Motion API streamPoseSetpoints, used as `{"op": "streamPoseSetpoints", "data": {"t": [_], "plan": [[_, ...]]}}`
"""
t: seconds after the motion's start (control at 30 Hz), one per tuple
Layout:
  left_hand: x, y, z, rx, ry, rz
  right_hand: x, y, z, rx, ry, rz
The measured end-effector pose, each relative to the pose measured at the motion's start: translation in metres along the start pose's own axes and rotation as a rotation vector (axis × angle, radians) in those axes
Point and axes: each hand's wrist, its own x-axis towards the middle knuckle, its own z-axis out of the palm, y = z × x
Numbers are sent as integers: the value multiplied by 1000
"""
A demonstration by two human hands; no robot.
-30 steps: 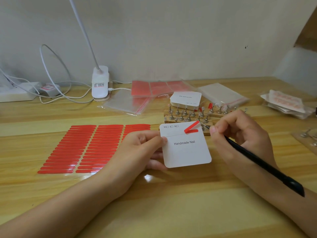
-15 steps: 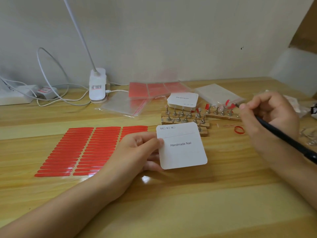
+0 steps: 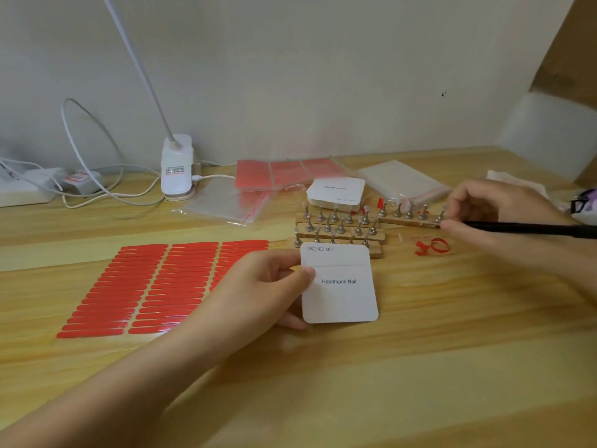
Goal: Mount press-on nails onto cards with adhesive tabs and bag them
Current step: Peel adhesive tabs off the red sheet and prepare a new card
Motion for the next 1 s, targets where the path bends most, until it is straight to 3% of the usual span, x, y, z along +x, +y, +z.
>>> {"op": "streamPoseSetpoints", "data": {"t": [0.27,0.47,0.6,0.77,1.0], "plan": [[1,10,-7,193,63,22,5,-14,-4,-33,193,53],[3,24,-42,428,85,44,2,-39,4,126,195,19],[3,23,-86,738,32,57,-1,-56,12,334,181,18],[2,-1,-104,824,-46,112,-8,-79,32,538,120,26],[7,-17,-116,922,-118,234,-10,-108,60,546,30,-25]]}}
